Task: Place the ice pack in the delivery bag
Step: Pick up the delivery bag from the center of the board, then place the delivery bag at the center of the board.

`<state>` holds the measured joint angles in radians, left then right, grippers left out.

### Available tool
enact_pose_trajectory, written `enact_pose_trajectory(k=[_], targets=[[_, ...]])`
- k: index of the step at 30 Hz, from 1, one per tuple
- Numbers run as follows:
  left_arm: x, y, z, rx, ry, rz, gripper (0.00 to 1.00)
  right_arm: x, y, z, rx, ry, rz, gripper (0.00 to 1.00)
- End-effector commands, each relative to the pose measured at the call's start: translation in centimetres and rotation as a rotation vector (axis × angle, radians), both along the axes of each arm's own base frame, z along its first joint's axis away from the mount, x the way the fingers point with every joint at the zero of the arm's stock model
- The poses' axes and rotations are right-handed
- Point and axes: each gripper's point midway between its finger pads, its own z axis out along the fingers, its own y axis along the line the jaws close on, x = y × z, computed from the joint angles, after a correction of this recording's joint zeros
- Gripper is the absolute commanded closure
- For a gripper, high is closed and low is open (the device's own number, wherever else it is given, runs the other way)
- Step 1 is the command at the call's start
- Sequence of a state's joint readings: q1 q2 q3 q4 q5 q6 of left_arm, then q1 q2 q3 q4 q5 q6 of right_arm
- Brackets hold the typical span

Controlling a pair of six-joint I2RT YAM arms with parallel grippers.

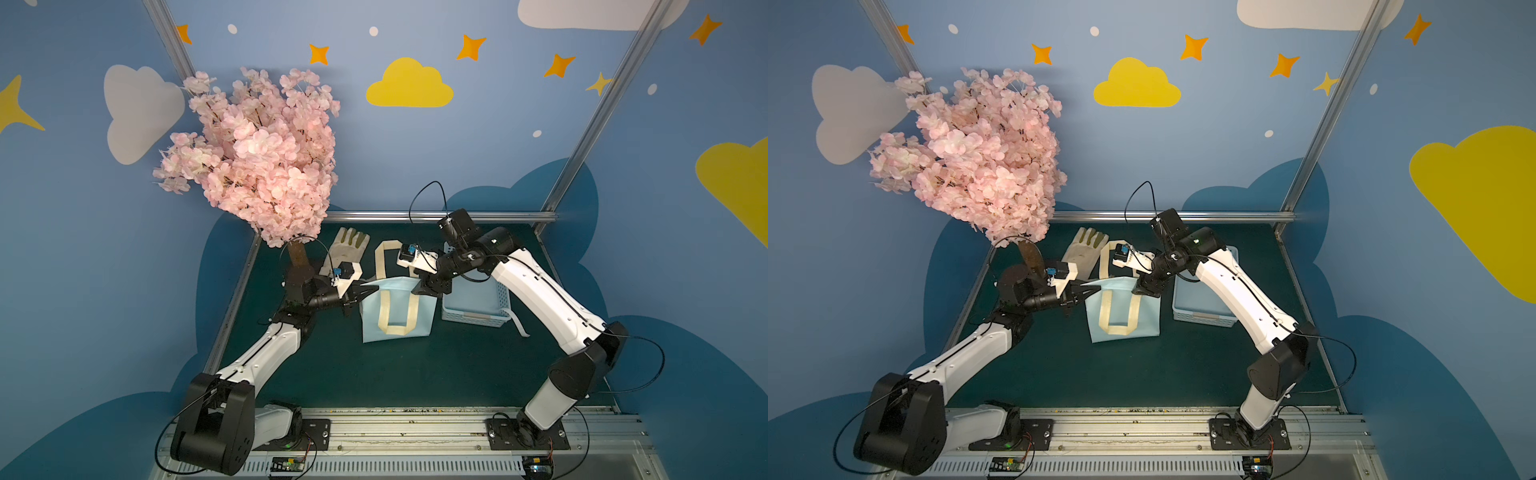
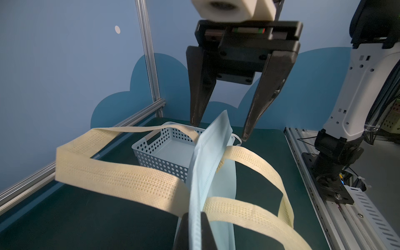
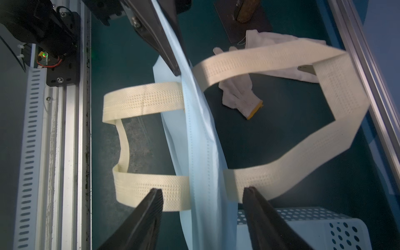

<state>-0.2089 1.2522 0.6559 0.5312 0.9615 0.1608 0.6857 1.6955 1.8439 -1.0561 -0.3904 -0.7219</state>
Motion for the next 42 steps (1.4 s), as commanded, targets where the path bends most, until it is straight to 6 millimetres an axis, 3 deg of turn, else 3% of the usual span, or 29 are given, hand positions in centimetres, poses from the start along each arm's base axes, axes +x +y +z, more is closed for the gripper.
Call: enact_pose_trajectory(k=[1,6,9,11,14,15,19,21,24,27,31,34,38,42], targets=[[-0.2,-0.5,3.0,-0.024,-0.123,-0.048,0.98,0.0,2.0,0.0,0.033,0.022,0.028,0.34],[-0.1,-0.6,3.1,-0.025,-0.134,-0.047,0.97,0.0,3.2,-1.5,0.036,0.071,0.043,0.35],[0.0,-0.6,3.1,-0.027,-0.134,-0.042,0.97,-0.1,3.5,-2.1,0.034,0.102,0.048,0.45],[0.2,-0.5,3.2,-0.030,-0.134,-0.036,0.98,-0.2,3.5,-2.2,0.036,0.112,0.045,0.62],[0.3,-0.5,3.4,-0.036,-0.129,-0.024,0.98,0.0,2.9,-1.9,0.026,0.094,0.021,0.95],[0.4,-0.4,3.6,-0.039,-0.128,-0.020,0.97,0.2,2.6,-1.7,0.024,0.085,0.011,1.00],[0.7,-0.3,4.2,-0.049,-0.104,0.002,0.91,0.7,1.6,-0.2,0.041,0.047,-0.019,1.00],[0.8,0.1,4.7,-0.050,-0.093,0.024,0.74,1.1,1.0,1.1,0.061,0.022,-0.041,1.00],[0.9,1.0,5.5,-0.042,-0.072,0.064,0.37,2.1,0.2,3.5,0.108,-0.008,-0.085,1.00],[0.7,2.3,6.2,-0.031,-0.059,0.111,0.20,3.5,-0.5,5.4,0.150,-0.031,-0.133,1.00],[0.3,4.0,5.9,-0.008,-0.045,0.193,0.08,6.5,-0.8,7.2,0.200,-0.067,-0.222,1.00],[-0.2,4.9,5.2,0.002,-0.025,0.244,0.05,9.3,-0.9,7.9,0.244,-0.100,-0.283,1.00],[-1.1,5.2,3.9,0.014,0.013,0.260,0.04,13.1,-1.2,6.7,0.221,-0.119,-0.342,1.00],[-1.6,5.5,2.9,0.022,0.036,0.285,0.04,15.7,-0.7,5.0,0.213,-0.103,-0.344,1.00]])
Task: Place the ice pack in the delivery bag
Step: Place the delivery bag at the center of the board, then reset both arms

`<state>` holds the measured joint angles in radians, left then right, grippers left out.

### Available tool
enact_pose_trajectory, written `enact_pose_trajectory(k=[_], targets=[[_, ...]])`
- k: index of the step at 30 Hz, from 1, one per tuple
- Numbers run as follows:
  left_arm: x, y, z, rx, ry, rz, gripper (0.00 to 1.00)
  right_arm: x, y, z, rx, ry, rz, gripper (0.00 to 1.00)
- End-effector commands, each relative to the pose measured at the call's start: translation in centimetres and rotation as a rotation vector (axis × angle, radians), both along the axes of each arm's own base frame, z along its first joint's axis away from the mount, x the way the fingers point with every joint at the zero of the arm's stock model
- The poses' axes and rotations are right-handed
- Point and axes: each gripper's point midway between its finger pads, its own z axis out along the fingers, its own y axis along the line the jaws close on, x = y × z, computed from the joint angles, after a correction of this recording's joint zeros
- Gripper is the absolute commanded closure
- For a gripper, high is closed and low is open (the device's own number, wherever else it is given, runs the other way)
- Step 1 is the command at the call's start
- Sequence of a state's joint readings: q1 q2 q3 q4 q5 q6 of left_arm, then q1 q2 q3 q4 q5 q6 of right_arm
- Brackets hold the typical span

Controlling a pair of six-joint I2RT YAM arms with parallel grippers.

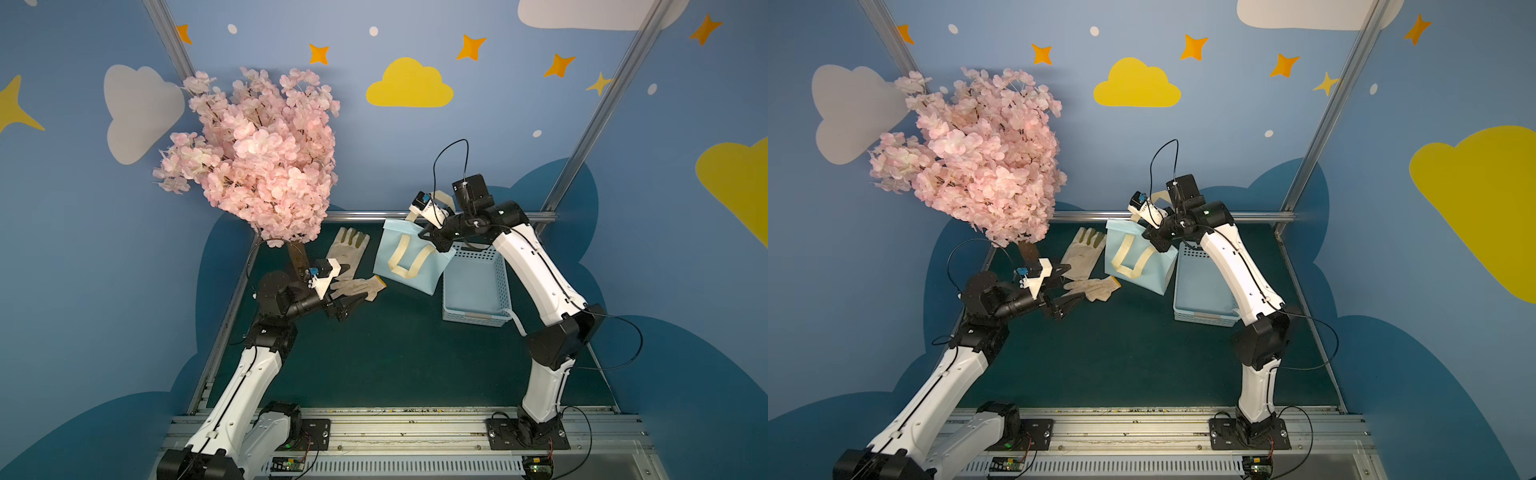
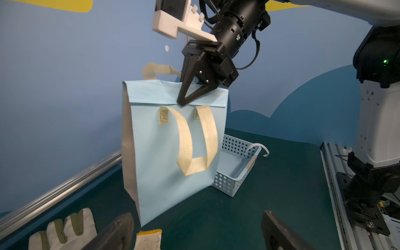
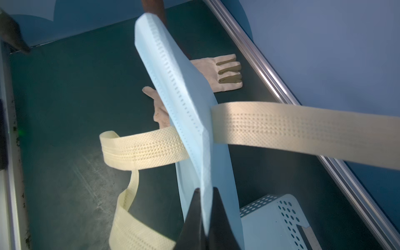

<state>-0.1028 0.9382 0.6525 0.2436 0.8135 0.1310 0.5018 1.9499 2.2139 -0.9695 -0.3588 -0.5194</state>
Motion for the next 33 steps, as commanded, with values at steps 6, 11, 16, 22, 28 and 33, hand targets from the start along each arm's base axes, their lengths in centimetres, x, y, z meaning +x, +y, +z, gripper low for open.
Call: enact_pose_trajectory(k=[6,11,16,22,28,33], targets=[[-0.1,1.1,-2.2,0.026,0.059,0.085,0.04,6.1,1.3,-2.1,0.006,-0.069,-0.038,0.68],[1.4,3.0,-3.4,0.029,0.099,0.250,0.04,6.6,-0.6,3.2,0.035,-0.186,-0.122,0.19],[2.9,6.4,-5.4,0.038,0.139,0.484,0.04,4.5,-6.6,8.8,0.037,-0.265,-0.306,0.10],[3.5,10.9,-8.7,0.032,0.217,0.774,0.05,0.5,-16.4,9.2,0.024,-0.262,-0.571,0.03],[3.6,15.1,-12.3,0.031,0.308,1.031,0.05,-3.1,-25.3,2.0,0.099,-0.140,-0.854,0.02],[4.1,15.5,-13.3,0.044,0.318,1.056,0.05,-4.7,-28.5,-6.2,0.133,-0.059,-0.989,0.01]])
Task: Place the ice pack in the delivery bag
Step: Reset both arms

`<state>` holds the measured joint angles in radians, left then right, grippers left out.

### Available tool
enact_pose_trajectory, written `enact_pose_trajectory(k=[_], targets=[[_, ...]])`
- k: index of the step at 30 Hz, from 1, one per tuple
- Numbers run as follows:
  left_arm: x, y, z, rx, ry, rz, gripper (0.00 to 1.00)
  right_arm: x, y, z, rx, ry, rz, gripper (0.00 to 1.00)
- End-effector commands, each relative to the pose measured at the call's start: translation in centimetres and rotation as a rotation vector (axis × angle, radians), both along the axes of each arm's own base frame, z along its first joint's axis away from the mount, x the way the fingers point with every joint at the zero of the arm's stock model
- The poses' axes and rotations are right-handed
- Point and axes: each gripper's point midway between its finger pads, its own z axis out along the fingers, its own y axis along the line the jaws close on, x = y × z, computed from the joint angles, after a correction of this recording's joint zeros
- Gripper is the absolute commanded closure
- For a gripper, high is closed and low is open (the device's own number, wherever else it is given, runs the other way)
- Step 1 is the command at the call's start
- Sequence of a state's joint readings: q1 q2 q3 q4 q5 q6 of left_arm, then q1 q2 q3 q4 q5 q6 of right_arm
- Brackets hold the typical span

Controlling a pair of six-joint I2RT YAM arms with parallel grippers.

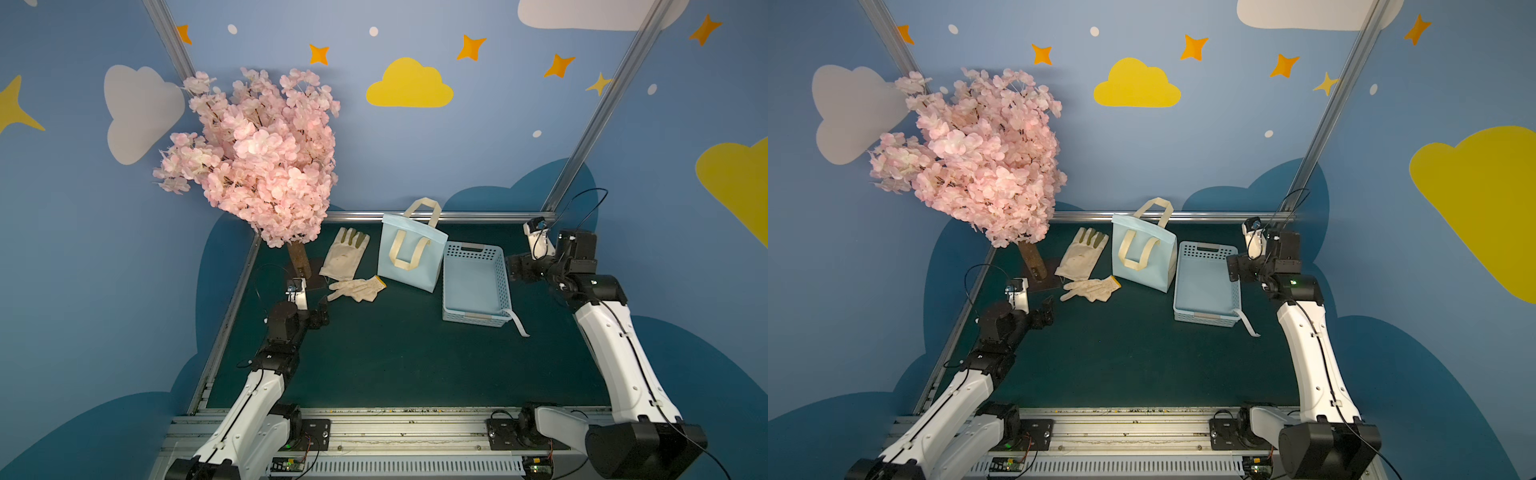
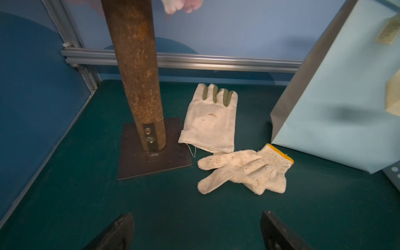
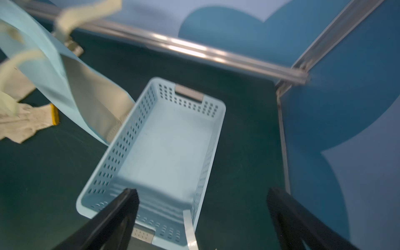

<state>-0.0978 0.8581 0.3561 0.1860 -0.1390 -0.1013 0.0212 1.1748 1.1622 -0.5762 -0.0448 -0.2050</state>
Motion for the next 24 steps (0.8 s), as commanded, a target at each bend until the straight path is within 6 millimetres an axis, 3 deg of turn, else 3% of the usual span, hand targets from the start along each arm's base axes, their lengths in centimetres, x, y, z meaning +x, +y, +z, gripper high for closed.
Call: enact_pose_trajectory(k=[1,4,13,16,19,23,24], targets=[[0.8,1.1,0.4,0.011,-0.023,0.063,0.05,0.7,-1.2,-2.1,0.099,-0.065,-0.101,0.02],[1.2,0.6,0.0,0.014,-0.010,0.037,0.05,0.9,-1.9,-5.6,0.155,-0.080,-0.141,0.01],[1.6,0.5,-2.0,0.018,0.032,0.023,0.05,3.1,-0.7,-13.9,0.155,-0.008,-0.064,0.01],[1.7,0.6,-2.3,0.031,0.033,0.022,0.04,4.1,0.0,-15.3,0.193,-0.053,-0.058,0.02],[1.8,0.3,-2.5,0.052,0.043,-0.006,0.04,4.5,2.3,-16.7,0.153,-0.100,0.037,0.02],[1.8,-0.2,-2.9,0.053,0.028,-0.039,0.04,3.5,1.9,-17.4,0.134,-0.164,0.011,0.01],[1.8,-0.3,-3.0,0.056,0.022,-0.053,0.03,3.7,1.0,-17.5,0.151,-0.184,-0.044,0.01]])
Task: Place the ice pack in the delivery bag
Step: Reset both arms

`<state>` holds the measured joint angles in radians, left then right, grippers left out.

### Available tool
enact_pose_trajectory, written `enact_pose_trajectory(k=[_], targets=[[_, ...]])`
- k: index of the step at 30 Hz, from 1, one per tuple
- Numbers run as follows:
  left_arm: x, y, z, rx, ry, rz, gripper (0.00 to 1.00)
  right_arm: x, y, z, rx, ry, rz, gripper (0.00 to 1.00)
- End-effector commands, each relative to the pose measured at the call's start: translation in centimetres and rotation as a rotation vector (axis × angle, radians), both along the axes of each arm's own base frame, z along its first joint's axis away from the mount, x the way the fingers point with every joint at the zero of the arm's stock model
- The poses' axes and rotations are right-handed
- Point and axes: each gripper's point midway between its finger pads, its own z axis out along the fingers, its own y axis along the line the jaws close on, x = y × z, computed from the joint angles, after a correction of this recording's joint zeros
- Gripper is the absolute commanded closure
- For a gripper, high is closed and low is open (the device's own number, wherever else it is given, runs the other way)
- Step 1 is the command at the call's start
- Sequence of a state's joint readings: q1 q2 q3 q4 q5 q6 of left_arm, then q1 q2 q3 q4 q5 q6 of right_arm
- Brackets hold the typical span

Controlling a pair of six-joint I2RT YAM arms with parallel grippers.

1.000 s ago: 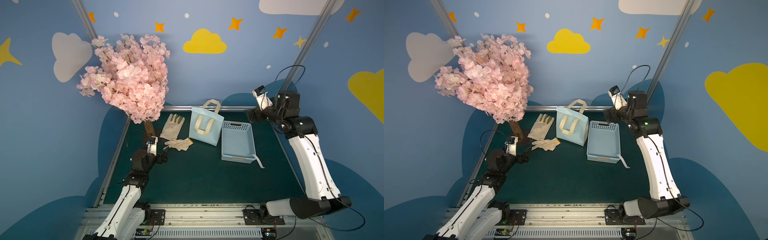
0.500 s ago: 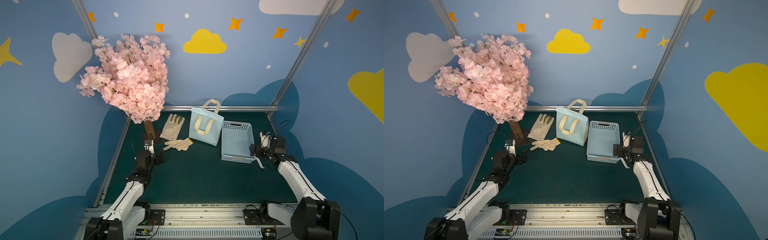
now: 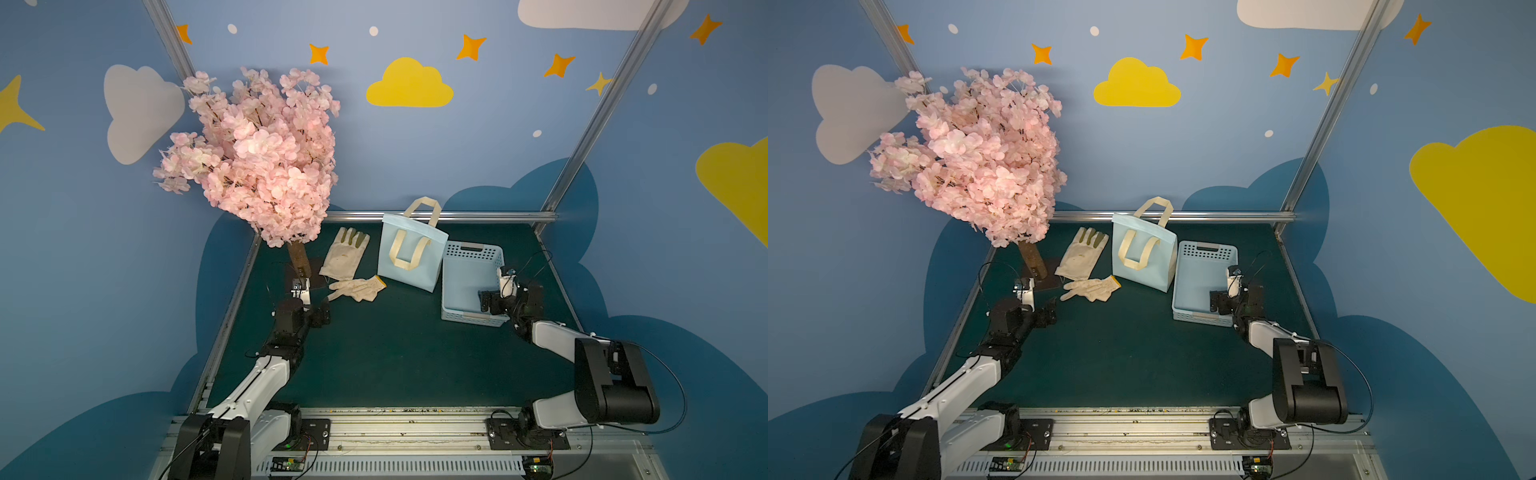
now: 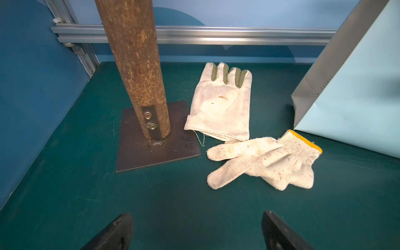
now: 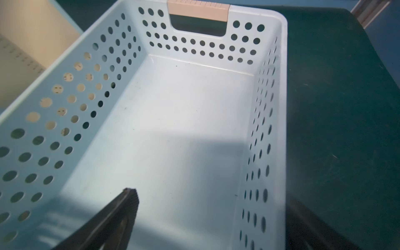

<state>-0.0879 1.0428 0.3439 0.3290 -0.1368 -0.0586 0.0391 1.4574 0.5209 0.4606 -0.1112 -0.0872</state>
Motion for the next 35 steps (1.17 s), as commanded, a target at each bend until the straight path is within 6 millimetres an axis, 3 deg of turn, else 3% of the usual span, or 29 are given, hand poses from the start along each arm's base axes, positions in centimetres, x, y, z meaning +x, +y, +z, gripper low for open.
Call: enact_pose_trajectory(k=[1,7,14,16,19,21,23,24,35], targets=[[0.1,-0.7,-0.3,0.018,-0.030,-0.062,0.04,0.4,-1.3,0.3,0.039,-0.083,-0.079,0.01],[0.5,-2.1,-0.9,0.056,-0.073,-0.169,0.03,0.3,-1.0,0.2,0.012,-0.060,-0.046,0.02],[2.8,-2.6,-0.8,0.085,-0.166,-0.205,0.01,0.2,-1.0,0.2,0.013,-0.063,-0.047,0.01],[3.6,-2.4,-1.7,0.089,-0.166,-0.193,0.03,0.2,-0.9,0.3,0.012,-0.065,-0.047,0.01],[4.1,-0.3,-3.2,0.041,-0.153,-0.104,0.04,0.3,-1.0,0.2,0.003,-0.066,-0.050,0.01],[5.1,0.3,-3.0,0.043,-0.186,-0.067,0.04,0.3,-0.9,0.2,0.004,-0.065,-0.050,0.01],[5.7,1.1,-4.1,0.034,-0.039,-0.022,0.04,0.3,-0.9,0.2,0.004,-0.064,-0.050,0.01],[6.3,1.3,-4.0,0.003,-0.046,-0.030,0.00,0.2,-0.9,0.1,0.003,-0.063,-0.050,0.02],[6.1,1.7,-4.0,-0.017,-0.041,-0.027,0.00,0.3,-1.0,0.2,0.011,-0.062,-0.050,0.02]])
